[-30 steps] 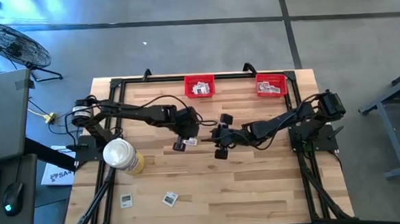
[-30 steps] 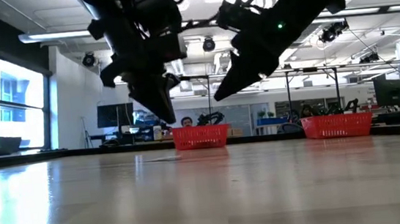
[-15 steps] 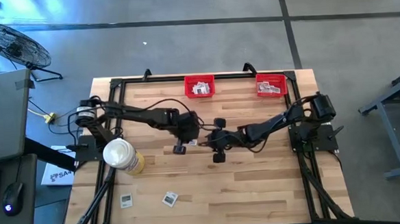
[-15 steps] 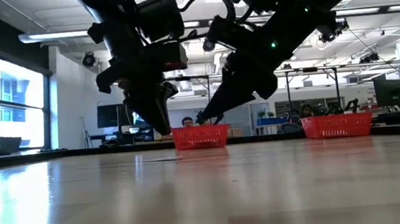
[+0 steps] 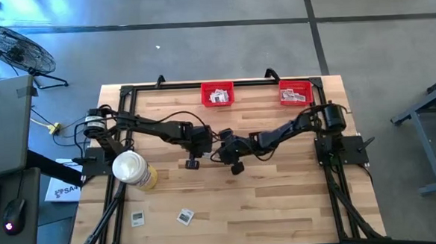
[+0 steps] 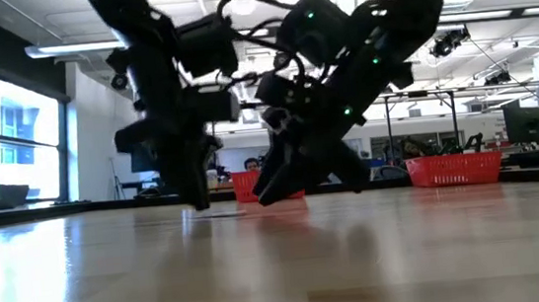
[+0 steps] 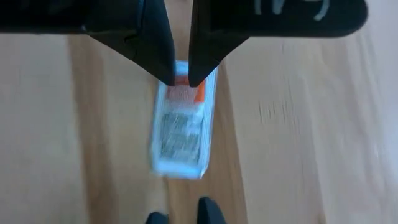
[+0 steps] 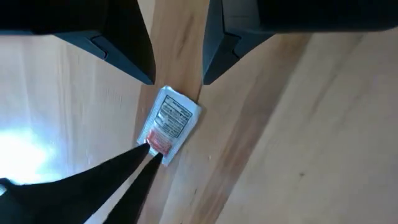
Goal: Pick & Place First Aid Supplies
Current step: Put the ointment pack into the right red bin, then put the towelette pack into the left red bin
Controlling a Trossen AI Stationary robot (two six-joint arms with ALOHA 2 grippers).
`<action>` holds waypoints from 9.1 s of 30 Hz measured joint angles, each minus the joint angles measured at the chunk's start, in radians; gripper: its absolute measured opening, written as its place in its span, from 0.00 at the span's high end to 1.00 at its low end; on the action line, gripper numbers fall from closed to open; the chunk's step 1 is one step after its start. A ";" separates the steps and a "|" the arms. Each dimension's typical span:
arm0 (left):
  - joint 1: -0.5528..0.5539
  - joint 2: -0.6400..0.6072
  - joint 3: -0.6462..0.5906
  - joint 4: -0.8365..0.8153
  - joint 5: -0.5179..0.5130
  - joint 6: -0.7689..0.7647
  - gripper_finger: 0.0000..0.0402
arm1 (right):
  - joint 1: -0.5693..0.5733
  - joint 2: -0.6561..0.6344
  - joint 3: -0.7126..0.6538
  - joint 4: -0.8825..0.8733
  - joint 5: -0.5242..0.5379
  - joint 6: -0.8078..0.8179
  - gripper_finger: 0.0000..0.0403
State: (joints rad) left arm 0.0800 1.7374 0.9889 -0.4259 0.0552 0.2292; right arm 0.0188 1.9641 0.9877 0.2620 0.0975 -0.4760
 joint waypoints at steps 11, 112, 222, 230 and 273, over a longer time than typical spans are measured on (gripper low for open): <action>0.012 -0.006 -0.105 0.156 0.001 -0.019 0.89 | -0.061 0.112 0.125 -0.082 -0.120 0.006 0.69; -0.363 -0.454 -0.089 0.047 -0.065 -0.310 0.89 | -0.432 -0.630 0.011 -0.811 -0.045 0.660 0.68; -0.539 -0.098 0.096 -0.264 -0.419 -0.496 0.89 | 0.262 0.045 -0.018 0.002 -0.011 0.404 0.59; -0.559 -0.186 -0.168 0.064 -0.450 -0.620 0.89 | 0.211 0.071 -0.017 -0.024 -0.058 0.389 0.59; -0.558 -0.187 -0.320 0.347 -0.536 -0.631 0.89 | 0.344 0.170 0.250 -0.060 0.377 0.679 0.59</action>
State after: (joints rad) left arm -0.4782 1.5501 0.6693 -0.0786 -0.4805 -0.4019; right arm 0.3625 2.1338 1.2376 0.2019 0.4745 0.2029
